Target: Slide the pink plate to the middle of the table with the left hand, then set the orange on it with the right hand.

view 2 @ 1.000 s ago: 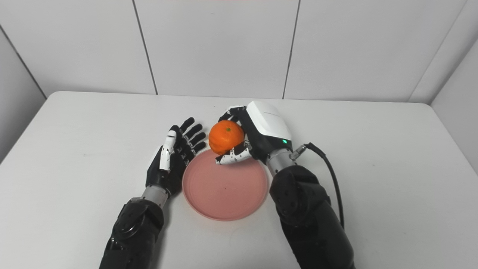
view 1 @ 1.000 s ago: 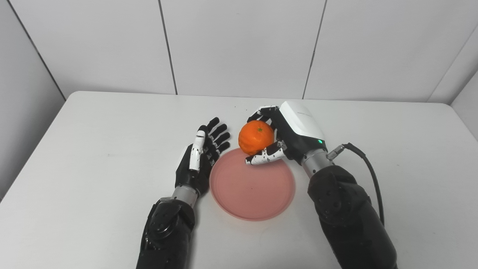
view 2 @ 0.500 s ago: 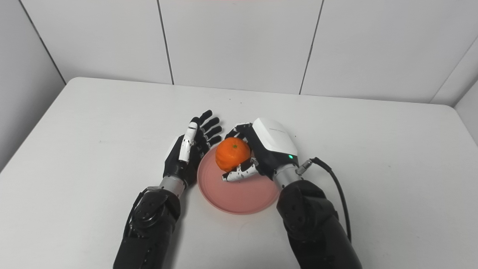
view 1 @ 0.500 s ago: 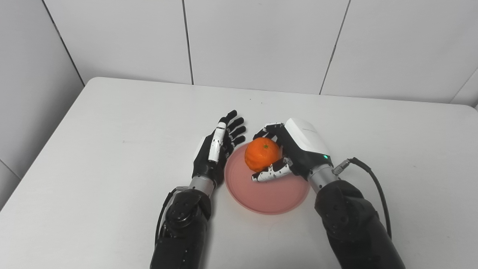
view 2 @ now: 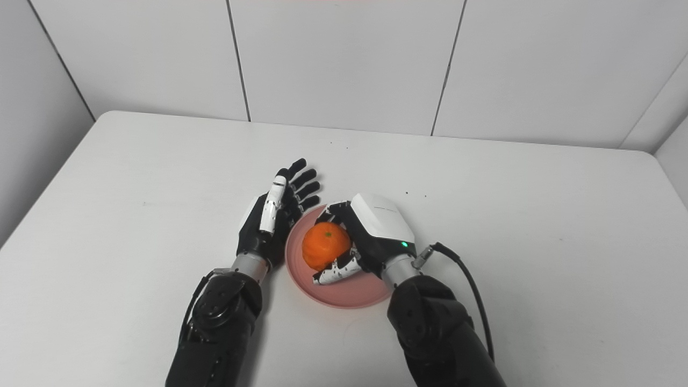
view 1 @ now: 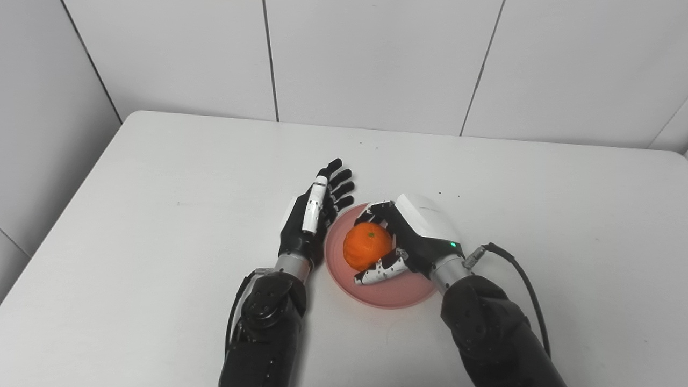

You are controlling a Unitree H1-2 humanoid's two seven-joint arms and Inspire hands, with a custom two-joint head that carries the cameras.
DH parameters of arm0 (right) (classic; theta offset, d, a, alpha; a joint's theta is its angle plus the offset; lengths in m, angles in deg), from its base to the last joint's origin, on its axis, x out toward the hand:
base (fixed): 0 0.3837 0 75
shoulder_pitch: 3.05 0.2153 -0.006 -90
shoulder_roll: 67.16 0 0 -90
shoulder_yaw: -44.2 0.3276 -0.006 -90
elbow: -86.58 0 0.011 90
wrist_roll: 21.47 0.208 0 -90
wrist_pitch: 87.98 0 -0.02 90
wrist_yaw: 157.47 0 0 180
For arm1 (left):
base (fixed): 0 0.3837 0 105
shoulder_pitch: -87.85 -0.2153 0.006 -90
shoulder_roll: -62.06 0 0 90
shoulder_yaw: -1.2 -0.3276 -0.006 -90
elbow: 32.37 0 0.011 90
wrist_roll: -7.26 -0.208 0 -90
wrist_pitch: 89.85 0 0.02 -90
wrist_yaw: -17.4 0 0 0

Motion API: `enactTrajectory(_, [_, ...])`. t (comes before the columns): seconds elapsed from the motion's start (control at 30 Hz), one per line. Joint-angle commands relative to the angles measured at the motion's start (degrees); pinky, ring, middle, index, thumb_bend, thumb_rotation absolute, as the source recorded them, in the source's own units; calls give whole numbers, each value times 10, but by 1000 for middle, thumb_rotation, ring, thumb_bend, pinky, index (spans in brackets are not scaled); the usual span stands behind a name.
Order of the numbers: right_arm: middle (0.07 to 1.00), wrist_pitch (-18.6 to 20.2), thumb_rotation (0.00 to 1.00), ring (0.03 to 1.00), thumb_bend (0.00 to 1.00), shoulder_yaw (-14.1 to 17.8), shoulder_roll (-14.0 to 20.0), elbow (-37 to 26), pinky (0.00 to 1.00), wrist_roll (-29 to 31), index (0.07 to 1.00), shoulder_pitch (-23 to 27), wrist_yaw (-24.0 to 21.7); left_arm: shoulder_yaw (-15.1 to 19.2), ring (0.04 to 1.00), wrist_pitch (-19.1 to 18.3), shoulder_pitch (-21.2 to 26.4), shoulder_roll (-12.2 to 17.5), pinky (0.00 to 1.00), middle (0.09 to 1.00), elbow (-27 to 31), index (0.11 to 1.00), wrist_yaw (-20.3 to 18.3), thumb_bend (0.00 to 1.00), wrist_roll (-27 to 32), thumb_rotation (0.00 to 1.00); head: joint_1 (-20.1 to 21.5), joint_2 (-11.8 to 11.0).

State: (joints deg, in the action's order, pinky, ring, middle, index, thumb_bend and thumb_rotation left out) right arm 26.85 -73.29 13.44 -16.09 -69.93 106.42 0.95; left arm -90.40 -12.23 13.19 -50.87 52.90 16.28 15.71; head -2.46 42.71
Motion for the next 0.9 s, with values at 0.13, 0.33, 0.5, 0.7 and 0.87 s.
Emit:
enactTrajectory(0.13, [414, -19, 0, 343, 524, -7, -4, -7, 262, -13, 521, 15, 14, 1, 878, 7, 1, 0, 857, 890, 6, 889, -4, 386, 2, 1000, 4, 1])
enactTrajectory(0.33, [410, -24, 0, 332, 523, -10, -4, 3, 249, -19, 522, 13, 22, 2, 876, 4, 1, 1, 856, 889, 7, 889, -5, 391, 4, 1000, 8, 0])
enactTrajectory(0.5, [412, -14, 0, 342, 523, -11, -6, 6, 259, -27, 522, 14, 15, 5, 875, 1, -1, 1, 855, 888, 10, 888, -6, 392, 7, 1000, 12, 0])
enactTrajectory(0.7, [417, -10, 0, 357, 524, -11, -6, 8, 275, -28, 522, 15, 10, 5, 874, 3, -1, 2, 850, 888, 11, 888, -5, 393, 6, 1000, 15, 1])
enactTrajectory(0.87, [434, 6, 1, 396, 524, -9, -7, 6, 302, -36, 532, 16, -5, 6, 880, 5, 0, 4, 854, 893, 7, 892, -9, 398, 8, 1000, 17, 1])
